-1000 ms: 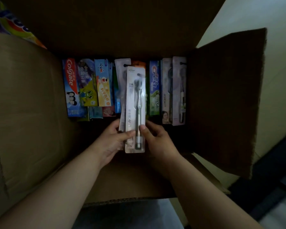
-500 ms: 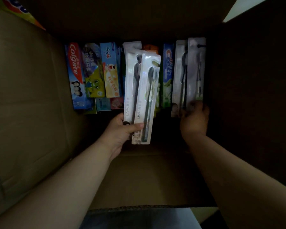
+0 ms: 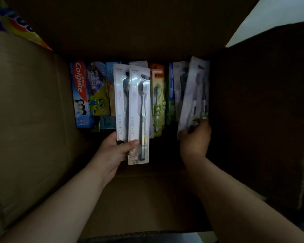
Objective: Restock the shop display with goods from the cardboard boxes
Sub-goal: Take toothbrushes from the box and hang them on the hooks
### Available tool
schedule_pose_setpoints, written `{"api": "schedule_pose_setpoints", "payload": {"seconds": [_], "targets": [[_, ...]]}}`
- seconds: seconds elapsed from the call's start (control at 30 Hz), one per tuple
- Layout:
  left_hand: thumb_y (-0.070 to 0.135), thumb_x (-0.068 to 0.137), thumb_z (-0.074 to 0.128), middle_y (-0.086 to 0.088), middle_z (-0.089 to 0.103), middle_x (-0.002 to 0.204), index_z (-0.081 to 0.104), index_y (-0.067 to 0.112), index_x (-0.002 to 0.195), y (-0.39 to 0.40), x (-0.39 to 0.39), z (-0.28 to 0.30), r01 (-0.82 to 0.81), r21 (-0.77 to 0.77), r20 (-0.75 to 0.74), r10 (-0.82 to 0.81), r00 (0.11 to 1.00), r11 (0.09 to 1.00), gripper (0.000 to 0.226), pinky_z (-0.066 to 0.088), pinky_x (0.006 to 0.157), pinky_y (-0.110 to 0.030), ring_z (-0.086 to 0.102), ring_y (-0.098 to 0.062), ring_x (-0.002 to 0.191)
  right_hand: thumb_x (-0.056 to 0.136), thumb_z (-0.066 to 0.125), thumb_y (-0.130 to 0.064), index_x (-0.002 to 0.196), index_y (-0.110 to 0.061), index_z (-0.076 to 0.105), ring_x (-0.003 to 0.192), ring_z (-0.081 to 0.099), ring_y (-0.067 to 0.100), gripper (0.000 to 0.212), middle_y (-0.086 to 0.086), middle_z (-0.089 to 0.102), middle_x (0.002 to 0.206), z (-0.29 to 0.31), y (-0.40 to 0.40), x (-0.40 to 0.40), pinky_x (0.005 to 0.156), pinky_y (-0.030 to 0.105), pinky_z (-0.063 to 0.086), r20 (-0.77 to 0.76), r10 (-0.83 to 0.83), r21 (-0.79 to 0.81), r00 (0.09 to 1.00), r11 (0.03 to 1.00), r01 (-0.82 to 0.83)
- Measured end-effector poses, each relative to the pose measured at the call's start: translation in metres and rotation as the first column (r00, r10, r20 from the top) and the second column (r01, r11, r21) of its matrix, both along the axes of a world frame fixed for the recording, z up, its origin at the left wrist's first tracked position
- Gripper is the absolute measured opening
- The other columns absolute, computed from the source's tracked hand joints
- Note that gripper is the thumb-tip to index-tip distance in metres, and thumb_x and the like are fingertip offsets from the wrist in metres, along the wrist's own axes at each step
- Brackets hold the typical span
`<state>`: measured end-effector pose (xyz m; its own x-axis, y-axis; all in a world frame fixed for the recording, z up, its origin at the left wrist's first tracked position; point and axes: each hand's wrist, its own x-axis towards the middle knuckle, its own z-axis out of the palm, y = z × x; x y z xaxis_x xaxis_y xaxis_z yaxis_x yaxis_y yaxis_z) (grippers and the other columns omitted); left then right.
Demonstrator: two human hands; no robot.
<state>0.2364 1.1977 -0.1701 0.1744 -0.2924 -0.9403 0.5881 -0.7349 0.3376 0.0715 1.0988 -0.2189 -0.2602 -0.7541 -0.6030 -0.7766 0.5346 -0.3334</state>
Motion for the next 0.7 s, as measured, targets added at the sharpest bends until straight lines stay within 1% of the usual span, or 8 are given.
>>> {"api": "schedule_pose_setpoints", "payload": {"seconds": [0.1, 0.23, 0.3, 0.37, 0.47, 0.53, 0.6, 0.7], "targets": [[0.0, 0.08, 0.065, -0.008, 0.072, 0.104, 0.061, 0.02, 0.106, 0.002, 0.008, 0.002, -0.04, -0.007, 0.0, 0.04, 0.999, 0.999, 0.034, 0.054, 0.081, -0.042, 0.068, -0.023, 0.094, 0.085, 0.062, -0.002, 0.126, -0.013, 0.047, 0.114, 0.053, 0.026, 0.045, 0.01, 0.046, 0.129, 0.0, 0.015, 0.017, 0.1, 0.041, 0.047, 0.107, 0.14, 0.003, 0.984, 0.99, -0.141], [-0.001, 0.08, 0.064, -0.006, 0.073, 0.102, 0.061, 0.018, 0.111, 0.006, 0.016, -0.001, -0.036, -0.013, -0.005, 0.036, 0.999, 0.999, 0.036, 0.054, 0.074, -0.037, 0.07, -0.021, 0.091, 0.09, 0.056, -0.001, 0.129, -0.011, 0.047, 0.118, 0.048, 0.028, 0.041, 0.012, 0.044, 0.132, -0.014, 0.017, 0.04, 0.101, 0.033, 0.04, 0.097, 0.272, 0.068, 0.957, 0.958, -0.279], [-0.001, 0.08, 0.064, -0.007, 0.073, 0.104, 0.06, 0.018, 0.112, 0.006, 0.018, -0.003, -0.036, -0.012, -0.004, 0.036, 0.999, 0.999, 0.037, 0.054, 0.075, -0.037, 0.069, -0.022, 0.094, 0.091, 0.055, -0.002, 0.128, -0.01, 0.047, 0.12, 0.047, 0.028, 0.038, 0.012, 0.045, 0.132, -0.02, 0.013, 0.042, 0.099, 0.031, 0.039, 0.082, 0.273, 0.083, 0.959, 0.957, -0.279], [0.0, 0.08, 0.064, -0.007, 0.072, 0.105, 0.06, 0.018, 0.112, 0.006, 0.018, -0.005, -0.044, -0.008, -0.001, 0.044, 0.999, 0.999, 0.037, 0.054, 0.075, -0.037, 0.069, -0.022, 0.096, 0.092, 0.057, -0.008, 0.129, -0.01, 0.045, 0.121, 0.047, 0.027, 0.039, 0.011, 0.043, 0.134, -0.02, 0.007, 0.036, 0.101, 0.033, 0.039, 0.059, 0.259, 0.037, 0.964, 0.964, -0.262], [-0.001, 0.082, 0.063, -0.007, 0.071, 0.105, 0.059, 0.019, 0.111, 0.005, 0.017, -0.005, -0.057, -0.002, -0.008, 0.057, 0.998, 0.998, 0.035, 0.053, 0.073, -0.036, 0.068, -0.023, 0.096, 0.091, 0.06, -0.015, 0.136, -0.011, 0.041, 0.128, 0.041, 0.03, 0.049, 0.014, 0.038, 0.139, -0.018, -0.005, 0.015, 0.108, 0.041, 0.037, -0.087, 0.298, -0.057, 0.951, 0.951, -0.303], [-0.001, 0.081, 0.063, -0.007, 0.072, 0.104, 0.06, 0.02, 0.109, 0.005, 0.015, -0.007, -0.059, -0.003, -0.016, 0.059, 0.998, 0.998, 0.034, 0.053, 0.073, -0.037, 0.068, -0.023, 0.096, 0.09, 0.061, -0.019, 0.14, -0.013, 0.038, 0.132, 0.037, 0.033, 0.056, 0.016, 0.035, 0.143, -0.021, -0.011, 0.001, 0.11, 0.042, 0.034, -0.149, 0.319, -0.007, 0.936, 0.946, -0.323], [0.0, 0.081, 0.064, -0.006, 0.072, 0.104, 0.061, 0.019, 0.109, 0.005, 0.014, -0.009, -0.053, -0.008, -0.019, 0.053, 0.998, 0.999, 0.035, 0.053, 0.075, -0.038, 0.069, -0.023, 0.095, 0.089, 0.063, -0.022, 0.142, -0.012, 0.035, 0.134, 0.034, 0.034, 0.06, 0.017, 0.031, 0.145, -0.026, -0.015, -0.005, 0.11, 0.042, 0.033, -0.146, 0.306, 0.041, 0.941, 0.952, -0.303], [0.0, 0.08, 0.064, -0.005, 0.073, 0.102, 0.06, 0.019, 0.11, 0.005, 0.013, -0.014, -0.05, -0.012, -0.016, 0.05, 0.999, 0.999, 0.035, 0.054, 0.071, -0.035, 0.07, -0.021, 0.092, 0.089, 0.065, -0.024, 0.14, -0.003, 0.03, 0.133, 0.037, 0.033, 0.065, 0.021, 0.032, 0.145, -0.034, -0.014, 0.003, 0.108, 0.036, 0.034, -0.178, 0.273, 0.063, 0.945, 0.962, -0.266]]}}
